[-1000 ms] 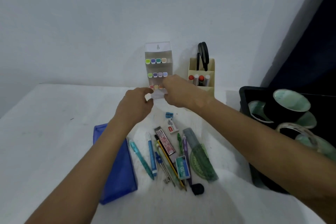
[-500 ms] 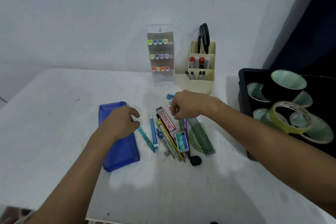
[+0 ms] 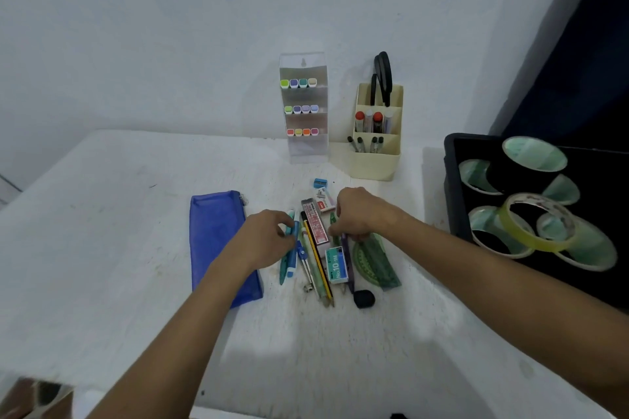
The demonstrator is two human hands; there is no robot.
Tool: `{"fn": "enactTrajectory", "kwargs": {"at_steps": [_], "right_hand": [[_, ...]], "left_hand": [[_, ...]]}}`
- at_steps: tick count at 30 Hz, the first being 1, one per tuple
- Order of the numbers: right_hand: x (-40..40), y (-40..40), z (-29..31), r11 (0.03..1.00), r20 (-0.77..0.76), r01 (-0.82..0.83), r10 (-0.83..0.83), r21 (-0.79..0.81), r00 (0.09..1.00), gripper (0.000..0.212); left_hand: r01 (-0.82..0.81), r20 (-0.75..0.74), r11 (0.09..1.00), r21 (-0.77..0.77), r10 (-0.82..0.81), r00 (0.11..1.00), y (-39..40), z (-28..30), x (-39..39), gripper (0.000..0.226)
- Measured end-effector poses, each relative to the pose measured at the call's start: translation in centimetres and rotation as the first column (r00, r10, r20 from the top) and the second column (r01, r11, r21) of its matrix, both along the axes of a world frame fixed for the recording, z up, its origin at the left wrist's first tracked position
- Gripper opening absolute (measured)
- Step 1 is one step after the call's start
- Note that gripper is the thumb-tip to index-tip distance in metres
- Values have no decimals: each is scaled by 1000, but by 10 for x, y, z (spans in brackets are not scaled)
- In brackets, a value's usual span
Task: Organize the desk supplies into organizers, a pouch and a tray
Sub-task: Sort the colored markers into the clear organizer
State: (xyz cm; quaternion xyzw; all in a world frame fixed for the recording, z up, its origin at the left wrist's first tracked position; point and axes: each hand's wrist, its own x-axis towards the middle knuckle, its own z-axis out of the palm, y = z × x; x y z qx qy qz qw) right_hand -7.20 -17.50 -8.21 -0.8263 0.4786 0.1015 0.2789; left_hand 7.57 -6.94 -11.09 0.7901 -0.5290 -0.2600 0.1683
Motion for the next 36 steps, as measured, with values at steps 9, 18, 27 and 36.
{"fn": "enactTrajectory", "kwargs": {"at_steps": [9, 18, 27, 36], "right_hand": [[4, -4, -6, 993, 64, 57, -64, 107, 996, 41], [5, 2, -1, 999, 238, -25, 34, -41, 971, 42], [7, 5, 7, 940, 252, -72, -15, 334, 968, 24], [11, 3, 16, 741, 439, -3, -395, 672, 807, 29]], "left_hand": [[-101, 31, 994, 33, 100, 994, -2, -7, -3, 31], [-11, 396, 999, 47, -9, 918, -6, 0, -29, 32], [-309, -530, 951, 20, 272, 803, -11, 23, -3, 14], [-429, -769, 903, -17, 262, 583, -27, 32, 6, 15]]}}
